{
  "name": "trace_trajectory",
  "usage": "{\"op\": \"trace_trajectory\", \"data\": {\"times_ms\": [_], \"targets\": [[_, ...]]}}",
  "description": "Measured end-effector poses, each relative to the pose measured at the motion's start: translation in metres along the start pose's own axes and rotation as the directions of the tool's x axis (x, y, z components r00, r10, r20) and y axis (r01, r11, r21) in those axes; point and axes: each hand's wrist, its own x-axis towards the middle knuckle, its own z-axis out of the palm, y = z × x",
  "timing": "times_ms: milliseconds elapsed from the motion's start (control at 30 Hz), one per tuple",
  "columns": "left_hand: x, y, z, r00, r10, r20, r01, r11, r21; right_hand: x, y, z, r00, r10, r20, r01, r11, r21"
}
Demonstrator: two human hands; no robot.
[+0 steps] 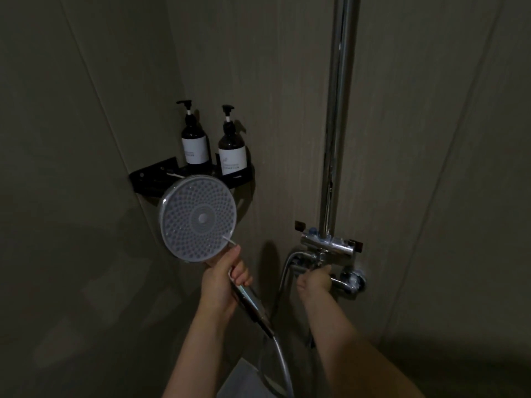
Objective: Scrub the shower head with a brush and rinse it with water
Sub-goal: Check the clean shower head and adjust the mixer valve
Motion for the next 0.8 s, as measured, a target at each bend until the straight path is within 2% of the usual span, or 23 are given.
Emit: {"op": "trace_trajectory", "data": {"times_ms": [67,133,333,500,633,667,733,800], "targets": [[0.000,0.000,-0.003,1.000,-0.004,-0.002,0.004,1.000,0.006,0.002,0.000,0.000,0.997,0.042,0.057,-0.051,0.986,0.156],[0.000,0.000,-0.005,1.000,-0.006,-0.009,0.006,1.000,0.003,0.001,0.000,0.002,0.994,0.049,0.095,-0.070,0.969,0.237],[0.000,0.006,-0.013,1.000,0.002,-0.023,-0.002,1.000,0.006,-0.005,-0.002,0.003,0.988,0.014,0.154,-0.054,0.963,0.263],[-0.003,0.012,-0.018,0.997,0.012,-0.072,-0.009,1.000,0.030,0.004,0.000,-0.003,0.985,0.007,0.173,-0.041,0.980,0.196],[0.002,0.011,-0.027,0.980,0.059,-0.188,-0.037,0.992,0.117,0.013,-0.002,-0.012,0.998,0.057,0.019,-0.057,0.998,0.033],[0.004,0.010,-0.031,0.971,0.090,-0.223,-0.054,0.985,0.166,0.016,-0.003,-0.019,1.000,-0.019,-0.003,0.019,0.994,-0.106],[0.005,0.008,-0.038,0.953,0.137,-0.269,-0.057,0.956,0.287,0.014,-0.005,-0.032,0.982,-0.185,0.038,0.187,0.917,-0.354],[0.006,0.003,-0.045,0.948,0.140,-0.286,-0.023,0.926,0.376,0.014,-0.004,-0.047,0.974,-0.223,0.046,0.221,0.878,-0.425]]}}
